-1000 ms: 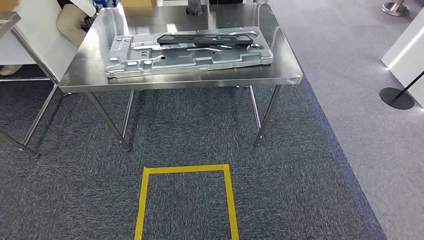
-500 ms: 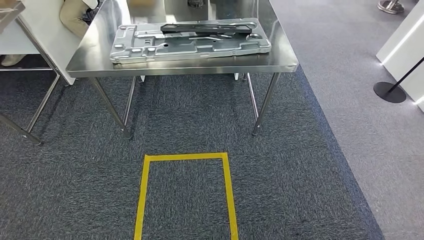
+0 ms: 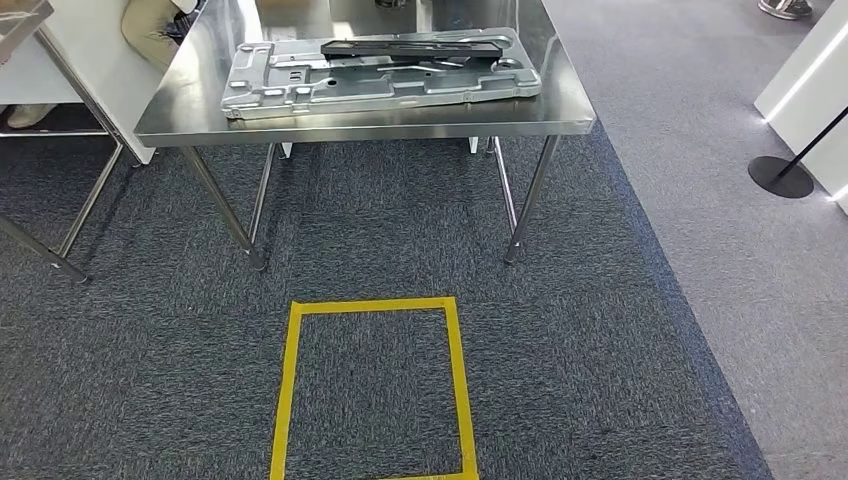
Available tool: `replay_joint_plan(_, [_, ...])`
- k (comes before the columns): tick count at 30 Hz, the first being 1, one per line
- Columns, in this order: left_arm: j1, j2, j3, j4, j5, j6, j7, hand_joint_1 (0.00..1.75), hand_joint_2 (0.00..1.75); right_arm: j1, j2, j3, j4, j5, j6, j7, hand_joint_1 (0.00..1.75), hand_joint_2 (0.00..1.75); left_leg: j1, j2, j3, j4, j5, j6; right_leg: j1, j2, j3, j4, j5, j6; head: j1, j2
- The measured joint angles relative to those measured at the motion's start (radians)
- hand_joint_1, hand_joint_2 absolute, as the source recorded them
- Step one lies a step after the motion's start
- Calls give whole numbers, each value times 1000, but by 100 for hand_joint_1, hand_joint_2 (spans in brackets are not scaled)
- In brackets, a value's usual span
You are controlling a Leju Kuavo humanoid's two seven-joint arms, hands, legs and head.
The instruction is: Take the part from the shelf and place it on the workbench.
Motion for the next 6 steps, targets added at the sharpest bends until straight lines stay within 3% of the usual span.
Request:
replay_joint_plan(1, [0, 0, 0, 0, 0, -1, 2, 0, 131, 0, 0, -3, 0, -1, 0, 0, 0, 175, 1, 0, 0, -1, 1, -2, 1, 0, 0, 0, 0, -2, 0, 0])
replay_joint_plan(2, [0, -1, 0, 0, 0, -2, 5, 0, 175, 0, 0, -6, 0, -1, 0, -2, 0, 131, 2, 0, 0, -3, 2, -4, 2, 0, -1, 0, 0, -4, 0, 0])
replay_joint_plan(4, [0, -1, 0, 0, -2, 1, 9, 0, 175, 0, 0, -9, 0, -2, 1, -8, 0, 44, 2, 0, 1, -5, 4, -7, 2, 0, -2, 0, 0, -8, 0, 0])
replay_joint_plan(5, [0, -1, 0, 0, -3, 2, 11, 0, 175, 0, 0, -10, 0, -2, 3, -13, 0, 44, 2, 0, 1, -6, 4, -8, 3, 0, -2, 0, 0, -8, 0, 0])
replay_joint_plan(6, [-1, -1, 0, 0, -4, 3, 12, 0, 175, 0, 0, -10, 0, -3, 4, -15, 0, 58, 2, 0, 1, -6, 4, -8, 3, 0, -2, 1, 0, -9, 0, 0])
